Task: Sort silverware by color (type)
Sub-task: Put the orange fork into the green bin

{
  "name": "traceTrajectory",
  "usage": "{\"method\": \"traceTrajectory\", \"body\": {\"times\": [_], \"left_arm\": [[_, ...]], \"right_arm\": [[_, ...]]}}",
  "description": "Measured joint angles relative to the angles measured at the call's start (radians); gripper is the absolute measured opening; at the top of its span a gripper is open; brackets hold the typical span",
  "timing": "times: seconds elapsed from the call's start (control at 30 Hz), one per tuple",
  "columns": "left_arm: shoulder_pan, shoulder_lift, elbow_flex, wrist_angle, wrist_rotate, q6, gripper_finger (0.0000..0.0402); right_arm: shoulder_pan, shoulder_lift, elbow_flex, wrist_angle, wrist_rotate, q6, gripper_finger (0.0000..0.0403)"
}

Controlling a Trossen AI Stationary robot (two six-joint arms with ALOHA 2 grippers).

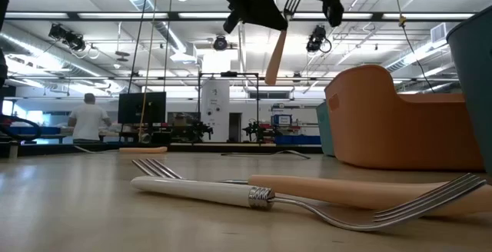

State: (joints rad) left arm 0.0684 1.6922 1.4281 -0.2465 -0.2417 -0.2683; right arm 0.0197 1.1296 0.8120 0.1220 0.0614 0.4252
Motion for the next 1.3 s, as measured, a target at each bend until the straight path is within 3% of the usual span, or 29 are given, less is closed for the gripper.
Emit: {"method": "traceTrajectory", "body": {"times": [0.1, 0.2, 0.33, 0.43, 0.73, 1.0, 1.3], "left_arm": [[0.003, -0.020, 0.000, -0.005, 0.007, 0.022, 0.0001], [0.007, -0.046, 0.000, -0.003, 0.053, 0.057, 0.0000], [0.007, -0.060, 0.001, 0.016, 0.154, 0.096, 0.0000], [0.007, -0.058, 0.000, 0.017, 0.217, 0.098, 0.0000], [0.011, -0.051, 0.000, 0.026, 0.237, 0.109, 0.0000], [0.020, -0.051, 0.000, 0.028, 0.284, 0.108, 0.0000], [0.032, -0.051, 0.000, 0.045, 0.288, 0.094, 0.0002]], "right_arm": [[0.011, -0.042, 0.000, -0.087, 0.021, 0.001, 0.0082], [0.011, -0.083, 0.000, -0.169, 0.115, -0.001, 0.0083], [-0.007, -0.114, 0.000, -0.139, 0.202, -0.040, 0.0083], [-0.019, -0.116, 0.000, -0.093, 0.197, -0.105, 0.0082], [-0.024, -0.100, 0.000, -0.078, 0.114, -0.133, 0.0082], [-0.039, -0.101, 0.000, -0.018, 0.117, -0.135, 0.0080], [-0.043, -0.051, 0.000, 0.034, 0.129, -0.109, 0.0027]]}}
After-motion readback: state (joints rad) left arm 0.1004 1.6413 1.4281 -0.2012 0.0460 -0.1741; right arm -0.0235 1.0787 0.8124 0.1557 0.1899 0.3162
